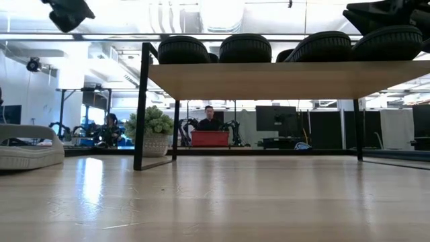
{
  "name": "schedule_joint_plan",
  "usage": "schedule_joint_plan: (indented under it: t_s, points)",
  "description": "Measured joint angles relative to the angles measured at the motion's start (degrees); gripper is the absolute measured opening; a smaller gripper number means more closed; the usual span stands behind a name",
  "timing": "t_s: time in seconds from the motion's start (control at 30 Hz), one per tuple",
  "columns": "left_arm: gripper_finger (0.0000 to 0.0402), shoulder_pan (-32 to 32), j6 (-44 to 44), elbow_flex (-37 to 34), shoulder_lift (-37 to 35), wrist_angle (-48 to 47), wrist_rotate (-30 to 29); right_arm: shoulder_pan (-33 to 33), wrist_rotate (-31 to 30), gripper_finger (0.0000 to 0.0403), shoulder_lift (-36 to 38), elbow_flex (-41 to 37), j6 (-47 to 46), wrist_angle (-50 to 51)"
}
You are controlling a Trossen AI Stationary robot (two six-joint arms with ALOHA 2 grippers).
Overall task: Pick and place slides into the shelf
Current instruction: Move the gray slipper to the bottom center of the table
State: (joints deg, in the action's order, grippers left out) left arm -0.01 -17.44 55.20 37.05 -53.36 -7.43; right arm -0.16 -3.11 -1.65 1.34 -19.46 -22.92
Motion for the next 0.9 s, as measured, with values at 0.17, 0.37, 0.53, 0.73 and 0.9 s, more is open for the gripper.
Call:
schedule_joint_plan:
  t_s: [0.17,0.37,0.53,0.73,0.9]
  points:
    - [0.0006,-0.1,-0.2,4.7,5.2,-12.4,-1.1,0.0,0.0,0.0038,0.0,0.0,0.0,0.0]
    - [0.0006,-3.6,-0.3,11.0,13.4,-17.8,-4.3,0.0,0.0,0.0038,0.0,0.0,0.0,0.0]
    - [0.0006,-10.0,-0.2,18.0,22.4,-22.6,-8.2,0.0,0.0,0.0038,0.0,0.0,0.0,0.0]
    - [0.0006,-18.1,-3.4,24.6,31.1,-31.9,-9.7,0.0,0.0,0.0038,0.0,0.0,0.0,0.0]
    - [0.0002,-22.9,-17.1,26.4,34.8,-36.9,-8.6,0.0,0.0,0.0038,0.0,0.0,0.0,0.0]
